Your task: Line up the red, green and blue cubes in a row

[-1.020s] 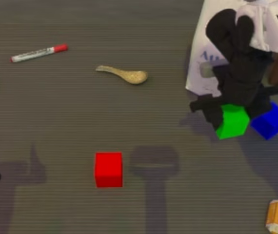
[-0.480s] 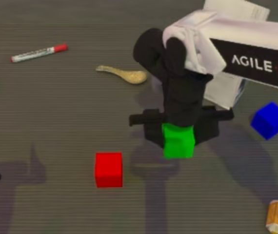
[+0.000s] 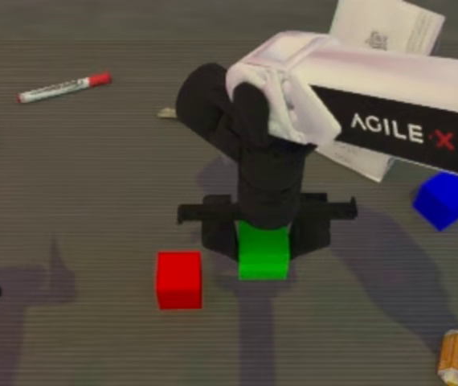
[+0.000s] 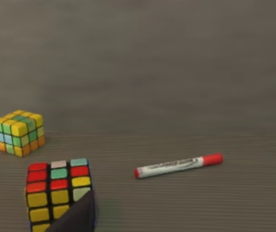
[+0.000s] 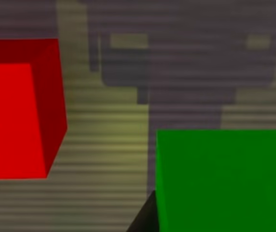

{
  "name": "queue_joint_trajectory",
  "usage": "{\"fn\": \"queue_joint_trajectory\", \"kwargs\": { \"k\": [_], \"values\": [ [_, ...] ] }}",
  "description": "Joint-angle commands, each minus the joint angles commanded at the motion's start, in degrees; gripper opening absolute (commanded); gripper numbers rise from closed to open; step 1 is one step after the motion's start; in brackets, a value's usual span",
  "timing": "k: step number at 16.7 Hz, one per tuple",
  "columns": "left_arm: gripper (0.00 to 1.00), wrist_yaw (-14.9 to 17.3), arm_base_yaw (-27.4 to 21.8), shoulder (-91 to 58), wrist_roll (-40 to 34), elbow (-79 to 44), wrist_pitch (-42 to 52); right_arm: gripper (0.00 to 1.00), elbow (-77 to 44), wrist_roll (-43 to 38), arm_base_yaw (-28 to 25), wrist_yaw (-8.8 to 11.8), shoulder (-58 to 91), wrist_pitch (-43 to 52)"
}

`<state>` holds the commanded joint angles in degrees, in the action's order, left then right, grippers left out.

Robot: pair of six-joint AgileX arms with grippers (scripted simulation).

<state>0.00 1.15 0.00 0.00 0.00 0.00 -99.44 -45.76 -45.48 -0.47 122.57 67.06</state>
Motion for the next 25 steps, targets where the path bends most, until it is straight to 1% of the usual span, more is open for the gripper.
{"fn": "queue_joint_trajectory", "kwargs": {
  "k": [4,9,14,25],
  "values": [
    [1.00,0.0,0.0,0.0,0.0,0.0,0.0,0.00,1.9,0.0,0.2,0.0,0.8,-2.5],
    [1.00,0.0,0.0,0.0,0.0,0.0,0.0,0.00,8.4,-0.1,0.0,0.0,4.0,-12.6],
    [1.00,0.0,0.0,0.0,0.0,0.0,0.0,0.00,9.3,-0.1,-0.1,0.0,4.5,-13.8],
    [1.00,0.0,0.0,0.0,0.0,0.0,0.0,0.83,9.3,-0.1,-0.1,0.0,4.5,-13.8]
  ]
}}
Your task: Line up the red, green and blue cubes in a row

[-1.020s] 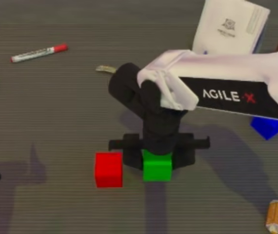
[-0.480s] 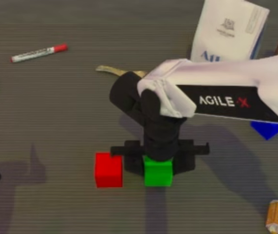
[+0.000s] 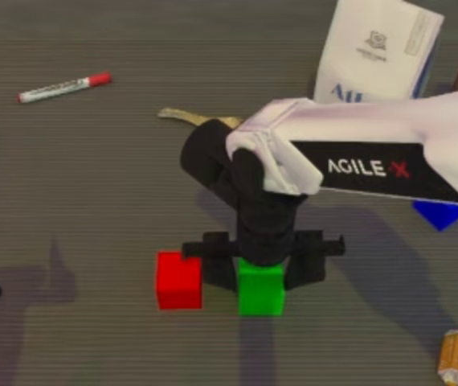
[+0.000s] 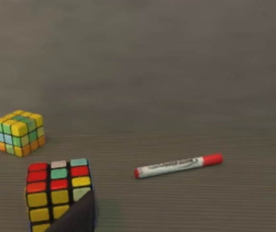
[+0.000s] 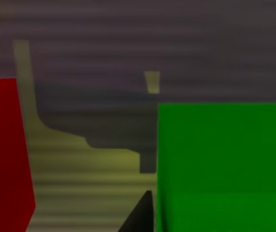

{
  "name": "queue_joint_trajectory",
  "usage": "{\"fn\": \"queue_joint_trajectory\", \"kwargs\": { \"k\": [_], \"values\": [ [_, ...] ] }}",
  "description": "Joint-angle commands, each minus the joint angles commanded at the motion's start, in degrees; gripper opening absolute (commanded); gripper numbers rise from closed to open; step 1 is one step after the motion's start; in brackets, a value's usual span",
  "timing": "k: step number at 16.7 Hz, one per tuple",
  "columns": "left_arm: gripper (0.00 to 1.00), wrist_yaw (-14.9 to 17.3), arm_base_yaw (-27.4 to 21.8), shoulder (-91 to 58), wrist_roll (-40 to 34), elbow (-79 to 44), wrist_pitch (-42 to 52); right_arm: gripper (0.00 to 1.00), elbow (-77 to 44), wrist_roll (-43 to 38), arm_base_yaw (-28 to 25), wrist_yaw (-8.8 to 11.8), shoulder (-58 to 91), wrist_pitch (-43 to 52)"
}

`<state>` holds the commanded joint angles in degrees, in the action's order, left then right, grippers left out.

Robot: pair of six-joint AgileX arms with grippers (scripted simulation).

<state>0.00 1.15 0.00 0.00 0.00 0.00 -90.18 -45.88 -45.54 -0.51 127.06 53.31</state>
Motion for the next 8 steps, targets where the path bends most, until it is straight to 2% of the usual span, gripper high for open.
{"fn": "queue_joint_trajectory", "kwargs": {
  "k": [2,8],
  "values": [
    [1.00,0.0,0.0,0.0,0.0,0.0,0.0,0.98,0.0,0.0,0.0,0.0,0.0,0.0],
    [1.00,0.0,0.0,0.0,0.0,0.0,0.0,1.00,0.0,0.0,0.0,0.0,0.0,0.0]
  ]
}}
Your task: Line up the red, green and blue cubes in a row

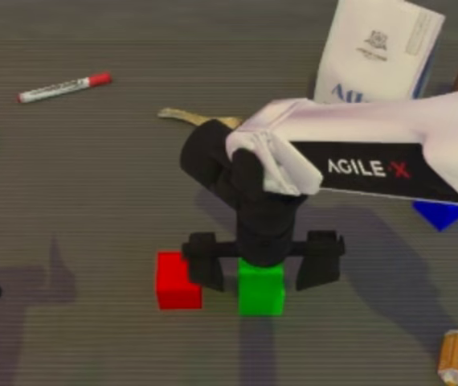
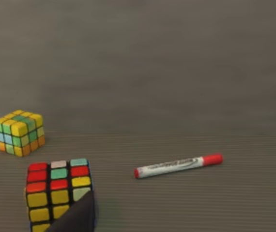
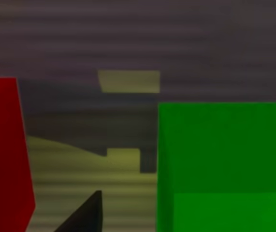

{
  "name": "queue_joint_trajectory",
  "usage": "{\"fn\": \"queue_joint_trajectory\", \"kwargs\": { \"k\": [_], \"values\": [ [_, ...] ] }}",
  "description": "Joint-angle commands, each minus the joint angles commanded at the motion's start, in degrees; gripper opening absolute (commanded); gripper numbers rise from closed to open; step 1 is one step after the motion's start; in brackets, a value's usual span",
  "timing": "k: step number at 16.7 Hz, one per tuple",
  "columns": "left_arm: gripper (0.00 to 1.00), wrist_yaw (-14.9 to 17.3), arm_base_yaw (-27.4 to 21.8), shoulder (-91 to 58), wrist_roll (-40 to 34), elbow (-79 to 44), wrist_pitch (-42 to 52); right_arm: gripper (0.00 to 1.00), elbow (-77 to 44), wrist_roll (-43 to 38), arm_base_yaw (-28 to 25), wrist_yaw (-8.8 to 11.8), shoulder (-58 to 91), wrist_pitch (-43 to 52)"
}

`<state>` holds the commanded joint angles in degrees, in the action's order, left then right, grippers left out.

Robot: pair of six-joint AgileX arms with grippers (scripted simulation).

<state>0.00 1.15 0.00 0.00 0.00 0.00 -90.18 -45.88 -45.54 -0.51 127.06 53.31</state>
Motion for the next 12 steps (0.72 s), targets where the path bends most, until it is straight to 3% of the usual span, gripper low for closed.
{"fn": "queue_joint_trajectory", "kwargs": {
  "k": [5,12],
  "values": [
    [1.00,0.0,0.0,0.0,0.0,0.0,0.0,1.00,-0.9,0.0,0.0,0.0,-0.3,1.0],
    [1.00,0.0,0.0,0.0,0.0,0.0,0.0,1.00,-9.0,0.0,-0.4,0.0,-4.2,13.4]
  ]
}}
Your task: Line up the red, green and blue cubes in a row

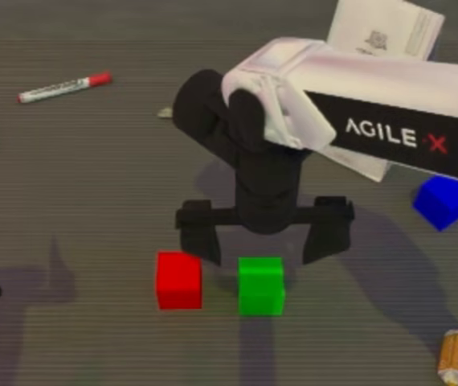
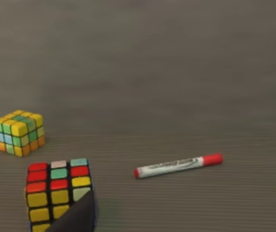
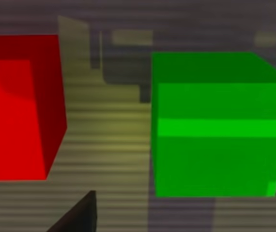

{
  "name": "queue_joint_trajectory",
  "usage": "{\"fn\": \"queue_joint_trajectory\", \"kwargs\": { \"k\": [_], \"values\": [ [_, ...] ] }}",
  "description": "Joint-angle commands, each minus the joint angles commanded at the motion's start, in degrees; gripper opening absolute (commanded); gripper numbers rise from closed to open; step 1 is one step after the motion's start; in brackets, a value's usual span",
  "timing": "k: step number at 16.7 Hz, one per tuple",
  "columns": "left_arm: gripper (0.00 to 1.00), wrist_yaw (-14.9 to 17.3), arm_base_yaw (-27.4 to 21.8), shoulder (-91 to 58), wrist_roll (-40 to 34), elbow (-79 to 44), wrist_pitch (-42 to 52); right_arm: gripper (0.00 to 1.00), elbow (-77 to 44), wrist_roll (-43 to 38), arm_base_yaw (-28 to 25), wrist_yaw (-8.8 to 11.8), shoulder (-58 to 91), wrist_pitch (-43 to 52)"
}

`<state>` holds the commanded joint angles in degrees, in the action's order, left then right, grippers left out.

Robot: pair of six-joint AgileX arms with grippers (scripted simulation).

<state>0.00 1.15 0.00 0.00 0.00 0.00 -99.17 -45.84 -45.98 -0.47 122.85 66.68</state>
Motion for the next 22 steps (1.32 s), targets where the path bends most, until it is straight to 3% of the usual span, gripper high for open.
{"fn": "queue_joint_trajectory", "kwargs": {
  "k": [6,9,13,22],
  "values": [
    [1.00,0.0,0.0,0.0,0.0,0.0,0.0,1.00,-0.3,0.8,0.7,0.0,0.0,0.3],
    [1.00,0.0,0.0,0.0,0.0,0.0,0.0,1.00,-0.5,6.3,3.6,0.0,0.3,0.2],
    [1.00,0.0,0.0,0.0,0.0,0.0,0.0,1.00,-0.6,20.3,11.2,0.0,0.8,0.0],
    [1.00,0.0,0.0,0.0,0.0,0.0,0.0,1.00,1.0,62.8,32.3,0.2,1.2,-0.9]
  ]
}}
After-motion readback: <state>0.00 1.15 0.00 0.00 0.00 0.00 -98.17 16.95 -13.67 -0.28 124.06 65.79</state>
